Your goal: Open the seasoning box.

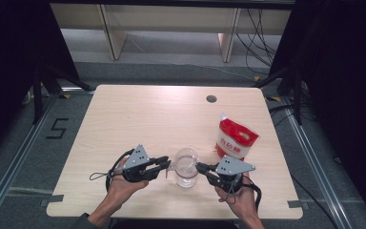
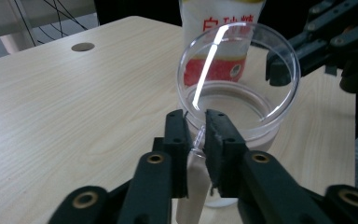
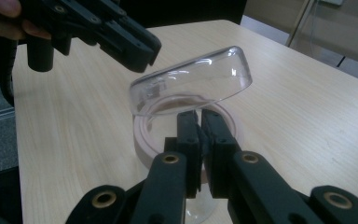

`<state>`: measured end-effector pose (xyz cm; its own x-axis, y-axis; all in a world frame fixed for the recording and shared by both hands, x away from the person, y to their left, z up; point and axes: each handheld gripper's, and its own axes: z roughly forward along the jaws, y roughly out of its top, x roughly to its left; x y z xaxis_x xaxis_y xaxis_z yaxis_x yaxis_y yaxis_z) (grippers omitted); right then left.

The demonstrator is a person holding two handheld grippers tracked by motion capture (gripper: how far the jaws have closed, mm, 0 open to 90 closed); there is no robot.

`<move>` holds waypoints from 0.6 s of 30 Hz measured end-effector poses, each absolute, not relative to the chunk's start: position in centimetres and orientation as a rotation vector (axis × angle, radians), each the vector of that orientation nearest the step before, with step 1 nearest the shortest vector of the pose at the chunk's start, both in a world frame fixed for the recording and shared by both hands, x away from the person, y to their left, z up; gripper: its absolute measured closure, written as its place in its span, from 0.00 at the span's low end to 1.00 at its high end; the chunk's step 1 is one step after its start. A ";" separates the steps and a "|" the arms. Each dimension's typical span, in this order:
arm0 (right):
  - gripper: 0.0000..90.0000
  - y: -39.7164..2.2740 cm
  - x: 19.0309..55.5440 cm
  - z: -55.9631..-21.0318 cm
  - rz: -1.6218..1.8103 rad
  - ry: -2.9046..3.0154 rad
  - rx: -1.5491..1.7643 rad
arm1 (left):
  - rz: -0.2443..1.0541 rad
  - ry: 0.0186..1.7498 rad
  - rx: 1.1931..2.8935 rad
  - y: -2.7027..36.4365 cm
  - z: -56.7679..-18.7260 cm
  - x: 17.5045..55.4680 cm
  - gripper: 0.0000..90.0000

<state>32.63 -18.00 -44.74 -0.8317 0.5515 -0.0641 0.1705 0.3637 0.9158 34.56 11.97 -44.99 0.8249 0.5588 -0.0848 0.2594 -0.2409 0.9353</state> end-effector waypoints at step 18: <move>0.96 -16.2 31.8 -42.8 1.439 2.231 0.528 | 0.355 0.705 1.970 15.3 -47.9 31.5 0.29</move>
<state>31.77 -16.19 -42.84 -0.8341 0.5310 -0.1496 0.0827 0.3885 0.9177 31.51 15.28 -47.89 0.7891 0.6125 -0.0465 0.3278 -0.3559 0.8752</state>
